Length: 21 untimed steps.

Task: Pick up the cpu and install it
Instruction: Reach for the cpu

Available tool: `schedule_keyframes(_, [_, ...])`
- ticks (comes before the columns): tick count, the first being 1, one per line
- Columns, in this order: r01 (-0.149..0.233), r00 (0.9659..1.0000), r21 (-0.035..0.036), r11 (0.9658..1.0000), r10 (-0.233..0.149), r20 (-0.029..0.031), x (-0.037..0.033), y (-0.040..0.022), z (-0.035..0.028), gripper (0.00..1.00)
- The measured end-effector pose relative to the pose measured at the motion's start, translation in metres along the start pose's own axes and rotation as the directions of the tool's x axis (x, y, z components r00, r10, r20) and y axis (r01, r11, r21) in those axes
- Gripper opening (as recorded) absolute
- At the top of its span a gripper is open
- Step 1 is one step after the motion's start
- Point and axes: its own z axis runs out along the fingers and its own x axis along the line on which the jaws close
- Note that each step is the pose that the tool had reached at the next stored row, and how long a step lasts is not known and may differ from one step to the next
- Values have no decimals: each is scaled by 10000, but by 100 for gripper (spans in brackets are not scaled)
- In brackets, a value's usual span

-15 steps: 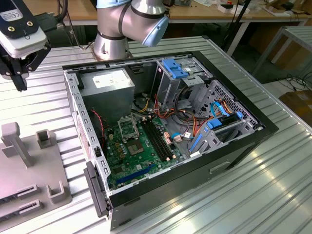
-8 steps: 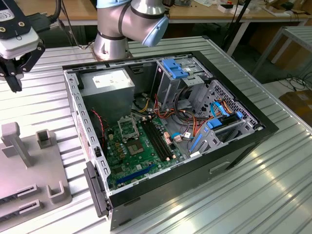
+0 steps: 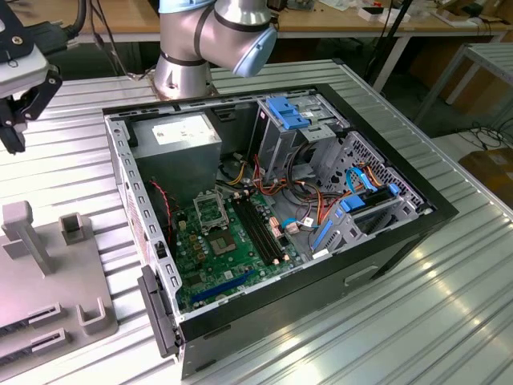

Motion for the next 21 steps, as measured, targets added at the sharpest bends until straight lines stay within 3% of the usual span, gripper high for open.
schedule_keyframes(7, [0,10000,1,10000,0,-8,142,-11,-2,11])
schedule_keyframes(21, [-1,10000,2,10000,1,-24,330,-25,-3,11])
